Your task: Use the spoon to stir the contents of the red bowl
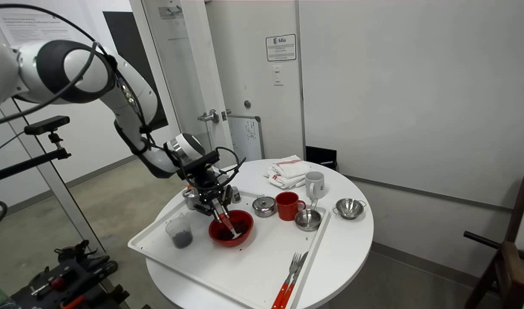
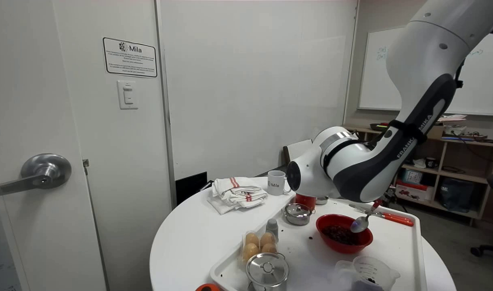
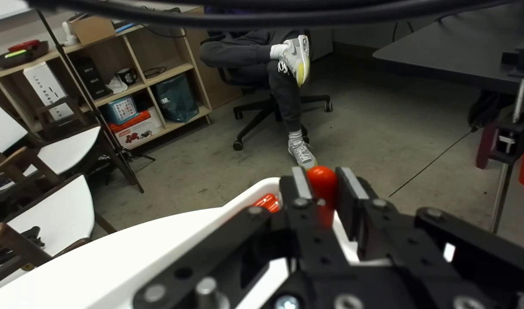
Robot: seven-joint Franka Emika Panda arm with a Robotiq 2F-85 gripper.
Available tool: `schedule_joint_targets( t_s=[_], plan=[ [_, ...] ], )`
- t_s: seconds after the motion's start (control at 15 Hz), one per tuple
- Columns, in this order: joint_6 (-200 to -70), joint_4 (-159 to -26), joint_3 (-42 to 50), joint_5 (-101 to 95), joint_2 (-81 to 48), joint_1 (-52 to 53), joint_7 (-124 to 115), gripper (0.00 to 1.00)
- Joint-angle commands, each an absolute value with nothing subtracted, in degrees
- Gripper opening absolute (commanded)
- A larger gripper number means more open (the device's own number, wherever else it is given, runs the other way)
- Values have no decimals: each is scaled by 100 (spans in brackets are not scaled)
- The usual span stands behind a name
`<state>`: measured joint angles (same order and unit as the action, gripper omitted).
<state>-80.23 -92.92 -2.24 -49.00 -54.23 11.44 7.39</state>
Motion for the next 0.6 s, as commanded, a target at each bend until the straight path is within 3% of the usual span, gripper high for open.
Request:
schedule_joint_targets(
  t_s=[0.0,0.53],
  plan=[
    [-7823,-9324,-222,-5041,-5536,1071,722,5],
    [-7237,-9106,-86,-5527,-5654,1232,567,5]
  ],
)
